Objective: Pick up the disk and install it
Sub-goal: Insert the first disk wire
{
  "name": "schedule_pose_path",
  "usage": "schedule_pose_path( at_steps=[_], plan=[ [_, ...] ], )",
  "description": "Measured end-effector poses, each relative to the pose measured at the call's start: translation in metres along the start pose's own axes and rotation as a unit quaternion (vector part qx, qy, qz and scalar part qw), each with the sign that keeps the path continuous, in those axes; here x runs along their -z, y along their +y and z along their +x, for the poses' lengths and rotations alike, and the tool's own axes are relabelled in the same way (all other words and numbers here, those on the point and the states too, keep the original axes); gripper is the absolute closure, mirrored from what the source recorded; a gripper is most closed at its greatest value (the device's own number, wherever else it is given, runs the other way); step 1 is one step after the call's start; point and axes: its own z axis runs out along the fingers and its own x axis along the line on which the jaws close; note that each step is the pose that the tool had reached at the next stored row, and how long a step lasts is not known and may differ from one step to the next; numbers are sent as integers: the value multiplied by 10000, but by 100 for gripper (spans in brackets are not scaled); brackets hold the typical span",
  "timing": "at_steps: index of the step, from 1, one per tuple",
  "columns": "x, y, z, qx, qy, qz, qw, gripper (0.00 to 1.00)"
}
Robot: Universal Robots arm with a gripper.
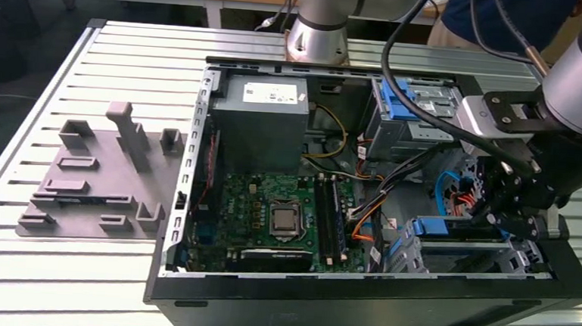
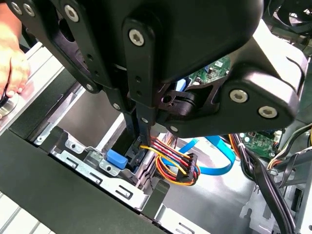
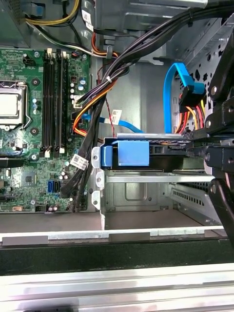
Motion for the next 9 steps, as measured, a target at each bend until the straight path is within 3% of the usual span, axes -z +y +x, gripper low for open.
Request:
schedule_pose_path(
  at_steps=[9],
  plan=[
    [-21, 2, 3, -3, 1, -1, 10000, 84]
  ],
)
